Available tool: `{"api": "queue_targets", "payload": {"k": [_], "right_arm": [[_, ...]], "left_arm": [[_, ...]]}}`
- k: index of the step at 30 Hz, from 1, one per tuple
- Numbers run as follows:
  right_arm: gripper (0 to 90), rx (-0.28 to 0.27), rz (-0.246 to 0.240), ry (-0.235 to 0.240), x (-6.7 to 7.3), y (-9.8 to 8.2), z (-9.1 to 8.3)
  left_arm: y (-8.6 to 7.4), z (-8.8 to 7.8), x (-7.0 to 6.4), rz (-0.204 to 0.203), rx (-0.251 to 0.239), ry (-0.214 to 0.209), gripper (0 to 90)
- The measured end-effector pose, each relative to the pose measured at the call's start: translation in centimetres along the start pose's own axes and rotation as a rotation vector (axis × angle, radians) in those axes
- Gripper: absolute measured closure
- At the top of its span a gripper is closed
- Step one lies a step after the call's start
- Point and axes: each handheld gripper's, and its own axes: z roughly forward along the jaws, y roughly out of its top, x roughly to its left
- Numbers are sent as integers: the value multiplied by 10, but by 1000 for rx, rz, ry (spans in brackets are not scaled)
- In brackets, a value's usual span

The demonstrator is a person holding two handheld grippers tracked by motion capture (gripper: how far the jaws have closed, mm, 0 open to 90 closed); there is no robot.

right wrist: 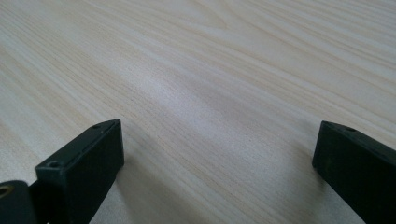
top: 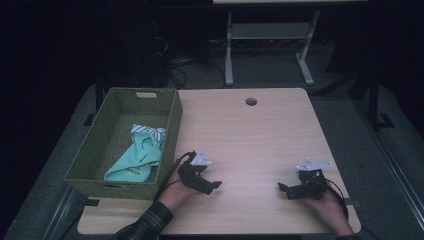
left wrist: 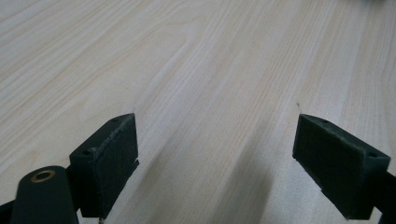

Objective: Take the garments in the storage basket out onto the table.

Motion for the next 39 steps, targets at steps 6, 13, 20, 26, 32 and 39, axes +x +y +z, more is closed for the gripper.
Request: {"api": "queue_targets", "payload": {"k": [6,13,20,26,32,39], "right_arm": [[15,0,-1,-1,0,0,0],[15,0,2,1,0,0,0],[15,0,0,-1,0,0,0],[15,0,0,-1,0,0,0],[15,-1,-1,-1,0,0,0],[15,0,-1,-1,0,0,0]], "left_arm": [[2,-3,0,-2,-4,2,134],[4,-5,1,-1,-9,1,134],[7,-7,1,-3,-4,-3,134],[9,-8,1,-11,-5,-2,134],[10,-10,1,-10,1,0,134],[13,-14,2,-12,7,-1,134]]}}
